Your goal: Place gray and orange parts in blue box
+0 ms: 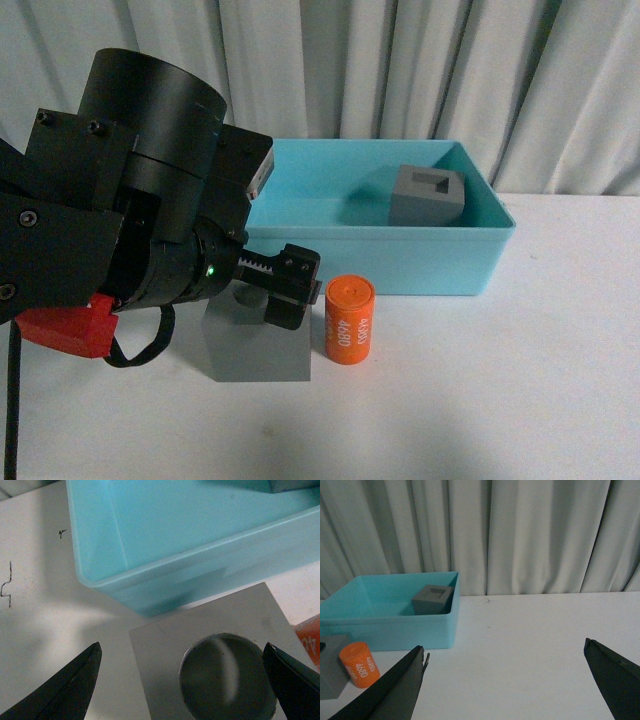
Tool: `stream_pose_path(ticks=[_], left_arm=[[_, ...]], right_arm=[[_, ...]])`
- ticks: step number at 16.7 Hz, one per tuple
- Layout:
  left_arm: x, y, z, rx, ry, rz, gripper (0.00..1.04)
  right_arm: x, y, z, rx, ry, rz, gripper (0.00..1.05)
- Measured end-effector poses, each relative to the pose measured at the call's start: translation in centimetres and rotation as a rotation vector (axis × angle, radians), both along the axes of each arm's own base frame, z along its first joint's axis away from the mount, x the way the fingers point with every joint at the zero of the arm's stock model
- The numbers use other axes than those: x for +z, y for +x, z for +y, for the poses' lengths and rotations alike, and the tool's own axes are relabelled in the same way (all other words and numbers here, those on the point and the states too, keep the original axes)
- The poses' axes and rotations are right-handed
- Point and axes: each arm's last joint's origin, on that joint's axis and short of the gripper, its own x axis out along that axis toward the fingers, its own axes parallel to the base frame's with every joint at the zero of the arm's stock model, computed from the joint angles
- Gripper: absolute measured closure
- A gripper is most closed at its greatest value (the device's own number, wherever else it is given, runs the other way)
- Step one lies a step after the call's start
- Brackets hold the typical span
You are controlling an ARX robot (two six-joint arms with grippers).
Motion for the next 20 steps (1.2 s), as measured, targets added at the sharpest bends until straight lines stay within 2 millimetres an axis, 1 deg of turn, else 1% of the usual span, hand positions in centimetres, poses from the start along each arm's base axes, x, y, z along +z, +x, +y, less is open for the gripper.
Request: stream_pose_path(ticks=[3,5,14,15,18,20], left_arm=[[-0.3,0.2,0.3,0.004,0.006,0.001,0.07],[-0.9,0.3,0.5,0.010,0.013,0.016,0.07],[-1.2,1.0,0.4,0.009,0.033,0.032,0.07],[-1.2,1.0,0.4,0.004,0.036,0.036,0.09],[-1.4,0.8,0.4,-0.006,0.039,0.060,0.36],[-1.4,0.8,0.4,-0.005,0.046,0.071,0.60]], right_arm=[[0.0,0.0,0.0,0.000,0.000,0.000,0.06],[0.0,0.0,0.0,0.000,0.000,0.000,0.06],[0.0,0.0,0.0,0.000,0.000,0.000,0.06],[0.0,0.0,0.0,0.000,0.000,0.000,0.06],[0.0,0.0,0.0,0.000,0.000,0.000,0.06],[0.0,0.0,0.0,0.000,0.000,0.000,0.06]])
